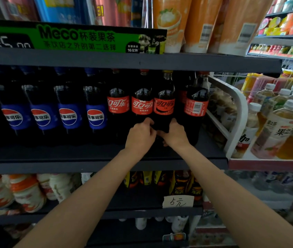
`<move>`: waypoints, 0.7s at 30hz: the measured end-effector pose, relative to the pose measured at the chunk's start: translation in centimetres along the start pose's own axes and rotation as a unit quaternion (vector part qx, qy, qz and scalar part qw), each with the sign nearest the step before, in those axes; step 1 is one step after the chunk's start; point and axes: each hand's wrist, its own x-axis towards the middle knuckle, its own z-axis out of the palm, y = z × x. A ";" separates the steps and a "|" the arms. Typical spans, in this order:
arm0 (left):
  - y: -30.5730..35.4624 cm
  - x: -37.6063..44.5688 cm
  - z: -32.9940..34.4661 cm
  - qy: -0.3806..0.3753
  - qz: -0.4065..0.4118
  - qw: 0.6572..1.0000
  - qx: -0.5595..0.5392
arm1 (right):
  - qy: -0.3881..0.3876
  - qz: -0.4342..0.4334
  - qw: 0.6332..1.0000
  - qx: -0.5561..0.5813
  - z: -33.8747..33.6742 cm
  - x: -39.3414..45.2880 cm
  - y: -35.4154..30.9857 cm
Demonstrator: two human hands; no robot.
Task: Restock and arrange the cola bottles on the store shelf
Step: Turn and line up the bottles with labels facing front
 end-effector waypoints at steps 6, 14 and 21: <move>0.1 -0.2 -0.4 -0.035 -0.005 0.999 0.005 | -0.013 0.019 0.999 -0.035 0.0 -0.6 -0.5; 3.3 -0.7 0.1 0.018 0.137 0.990 -0.023 | 0.351 -0.154 0.923 0.029 -4.6 -2.9 0.1; 5.6 0.1 1.7 -0.079 0.069 0.991 -0.083 | 0.128 0.028 0.985 0.111 -5.9 -0.9 3.6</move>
